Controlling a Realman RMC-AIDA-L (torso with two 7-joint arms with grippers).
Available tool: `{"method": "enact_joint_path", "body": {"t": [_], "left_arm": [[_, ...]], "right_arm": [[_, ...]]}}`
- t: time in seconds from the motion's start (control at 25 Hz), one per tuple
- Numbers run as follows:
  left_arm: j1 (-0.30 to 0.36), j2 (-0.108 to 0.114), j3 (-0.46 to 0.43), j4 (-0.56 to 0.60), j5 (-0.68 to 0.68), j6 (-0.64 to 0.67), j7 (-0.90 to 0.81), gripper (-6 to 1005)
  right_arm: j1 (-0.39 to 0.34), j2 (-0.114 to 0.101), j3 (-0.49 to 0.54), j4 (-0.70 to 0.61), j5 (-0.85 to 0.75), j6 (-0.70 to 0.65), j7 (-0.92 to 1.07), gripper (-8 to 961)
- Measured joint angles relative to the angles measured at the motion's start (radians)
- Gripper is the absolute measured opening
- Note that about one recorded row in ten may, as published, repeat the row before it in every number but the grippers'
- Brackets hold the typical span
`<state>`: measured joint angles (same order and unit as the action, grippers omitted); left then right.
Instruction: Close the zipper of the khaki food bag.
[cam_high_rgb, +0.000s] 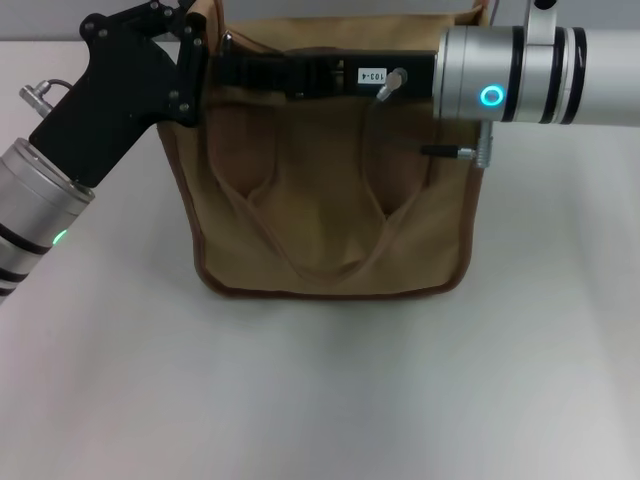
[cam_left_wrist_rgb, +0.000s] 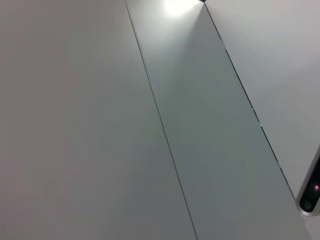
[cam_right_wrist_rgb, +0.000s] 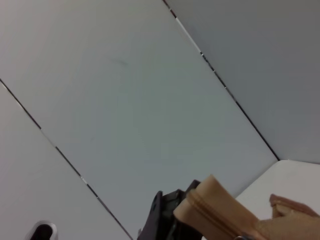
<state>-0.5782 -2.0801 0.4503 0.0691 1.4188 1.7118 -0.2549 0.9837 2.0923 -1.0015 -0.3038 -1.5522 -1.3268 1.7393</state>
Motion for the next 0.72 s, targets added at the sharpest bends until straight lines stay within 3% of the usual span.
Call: {"method": "enact_joint_path", "body": {"t": [0.72], "left_arm": [[-0.002, 0.0, -0.001, -0.003, -0.001, 0.008, -0.003, 78]], "right_arm": [[0.011, 0.0, -0.02, -0.012, 0.024, 0.021, 0.029, 187]]}}
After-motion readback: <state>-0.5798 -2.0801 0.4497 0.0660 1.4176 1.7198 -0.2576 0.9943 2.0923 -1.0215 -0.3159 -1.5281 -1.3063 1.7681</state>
